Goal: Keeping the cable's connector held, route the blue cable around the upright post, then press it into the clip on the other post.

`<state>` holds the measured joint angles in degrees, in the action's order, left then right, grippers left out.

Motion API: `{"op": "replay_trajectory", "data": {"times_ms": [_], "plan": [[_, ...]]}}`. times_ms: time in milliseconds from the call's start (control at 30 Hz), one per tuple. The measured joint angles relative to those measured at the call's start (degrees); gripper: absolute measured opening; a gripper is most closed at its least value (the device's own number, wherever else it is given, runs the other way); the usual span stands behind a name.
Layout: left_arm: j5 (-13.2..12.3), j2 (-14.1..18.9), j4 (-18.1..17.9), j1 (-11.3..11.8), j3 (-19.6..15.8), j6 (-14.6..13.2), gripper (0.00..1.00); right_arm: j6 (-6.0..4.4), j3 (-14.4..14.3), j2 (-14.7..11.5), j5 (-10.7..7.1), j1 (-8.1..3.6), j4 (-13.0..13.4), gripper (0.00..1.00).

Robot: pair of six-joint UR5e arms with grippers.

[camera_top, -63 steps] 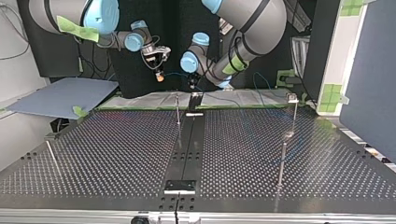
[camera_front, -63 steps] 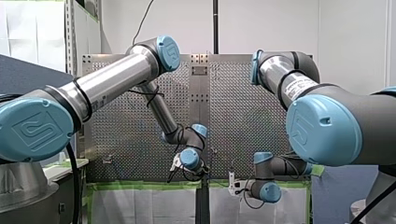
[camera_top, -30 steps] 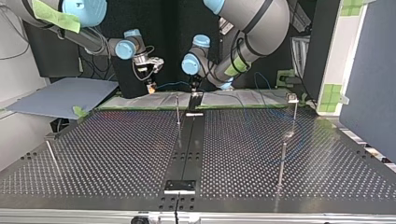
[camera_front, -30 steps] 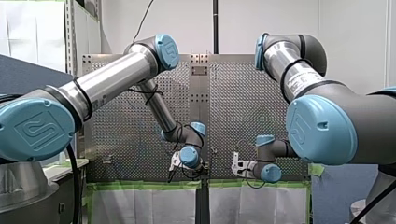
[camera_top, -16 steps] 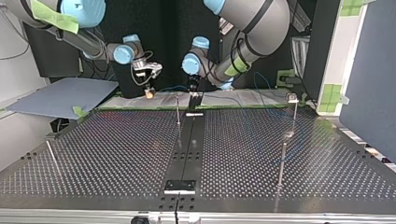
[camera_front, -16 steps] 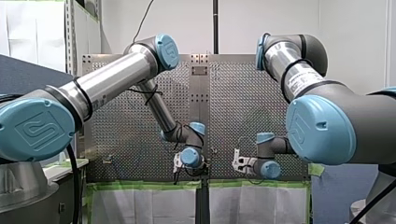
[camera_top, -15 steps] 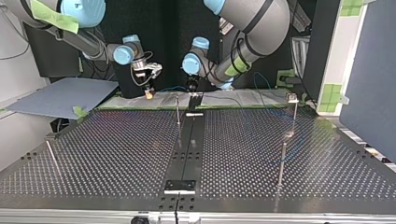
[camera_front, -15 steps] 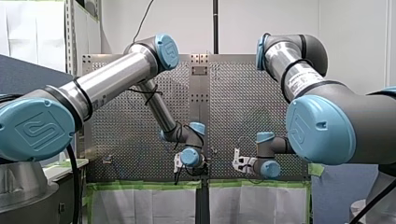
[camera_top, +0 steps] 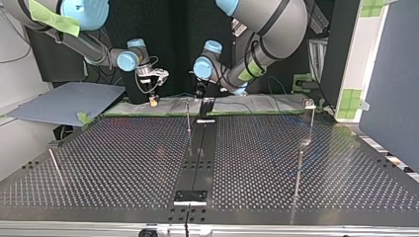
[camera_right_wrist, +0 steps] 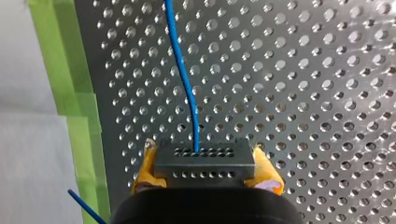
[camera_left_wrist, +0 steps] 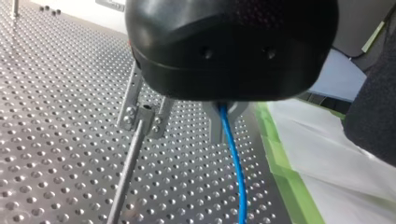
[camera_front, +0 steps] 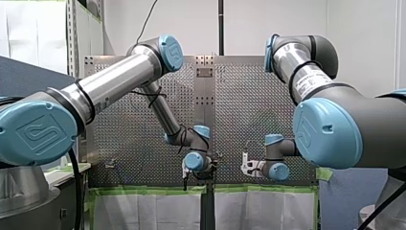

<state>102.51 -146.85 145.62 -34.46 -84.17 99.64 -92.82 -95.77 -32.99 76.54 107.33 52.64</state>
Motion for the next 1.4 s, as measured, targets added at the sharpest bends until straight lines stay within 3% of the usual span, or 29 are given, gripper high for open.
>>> {"op": "replay_trajectory", "data": {"times_ms": [133, 433, 867, 1200, 1400], "plan": [[-0.17, 1.24, -0.14, 0.26, 0.00, 0.42, 0.02, 0.87, 0.01, -0.07, -0.23, -0.39, -0.16, 0.00], [-0.52, 3.76, 0.04, 0.89, -0.01, 3.08, 0.02, 1.26, 0.68, -0.40, -0.93, -0.60, -0.69, 0.00], [-1.34, 3.57, 0.03, 1.37, 0.00, 8.51, 0.02, 1.25, 1.67, -0.72, -0.98, -0.59, -1.73, 0.00], [-1.26, 3.29, -0.12, 1.46, 0.01, 9.92, 0.02, 1.14, 1.94, -0.74, -0.96, -0.41, -1.90, 0.00], [-1.64, 1.31, -0.26, 1.16, 0.00, 10.17, 0.02, 0.72, 1.97, -0.75, -0.94, -0.37, -1.88, 0.00]]}}
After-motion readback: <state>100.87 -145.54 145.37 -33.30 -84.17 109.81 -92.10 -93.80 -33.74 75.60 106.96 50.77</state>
